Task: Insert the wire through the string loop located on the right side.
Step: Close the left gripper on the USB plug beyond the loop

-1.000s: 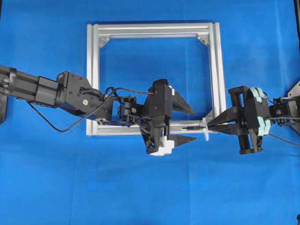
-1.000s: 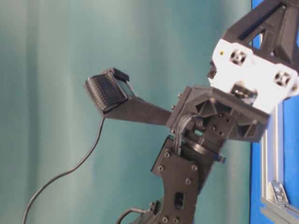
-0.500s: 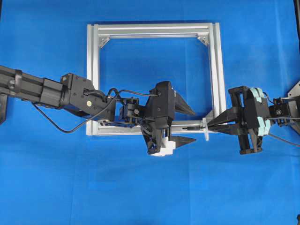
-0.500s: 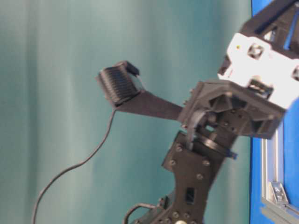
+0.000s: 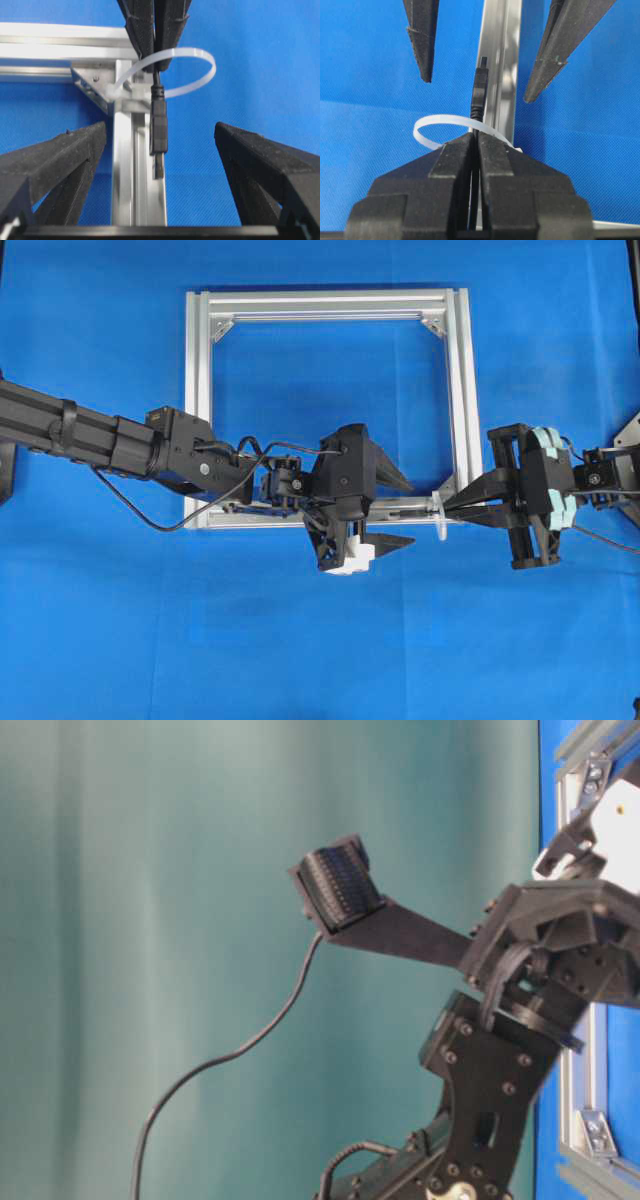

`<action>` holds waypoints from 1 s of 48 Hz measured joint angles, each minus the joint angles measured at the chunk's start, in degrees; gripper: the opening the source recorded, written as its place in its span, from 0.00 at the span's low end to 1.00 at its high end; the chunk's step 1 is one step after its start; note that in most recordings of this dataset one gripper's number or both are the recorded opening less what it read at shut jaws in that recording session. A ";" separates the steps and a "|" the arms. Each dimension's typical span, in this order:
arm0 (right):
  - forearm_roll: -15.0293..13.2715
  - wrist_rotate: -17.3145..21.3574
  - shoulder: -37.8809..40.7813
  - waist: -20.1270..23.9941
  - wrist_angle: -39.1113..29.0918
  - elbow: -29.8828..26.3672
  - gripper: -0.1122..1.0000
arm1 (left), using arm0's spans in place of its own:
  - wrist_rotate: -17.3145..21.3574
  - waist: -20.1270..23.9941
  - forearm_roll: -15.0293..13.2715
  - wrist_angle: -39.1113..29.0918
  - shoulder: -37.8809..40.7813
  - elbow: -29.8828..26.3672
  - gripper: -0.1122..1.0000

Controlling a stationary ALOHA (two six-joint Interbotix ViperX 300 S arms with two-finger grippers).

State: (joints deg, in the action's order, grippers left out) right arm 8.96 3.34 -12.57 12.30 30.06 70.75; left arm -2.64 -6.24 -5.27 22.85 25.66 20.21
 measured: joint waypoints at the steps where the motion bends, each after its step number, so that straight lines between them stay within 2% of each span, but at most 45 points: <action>1: 0.09 0.00 0.00 0.00 0.09 0.00 0.07 | 0.09 -0.09 0.00 0.00 -0.09 0.00 0.91; 48: 0.09 0.00 0.00 0.00 0.00 0.00 0.07 | 0.09 0.00 -0.09 -0.88 0.00 0.00 0.89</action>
State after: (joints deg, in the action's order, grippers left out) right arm 9.05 3.34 -12.57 12.30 30.06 70.75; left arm -2.55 -6.24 -5.36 21.97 25.66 20.21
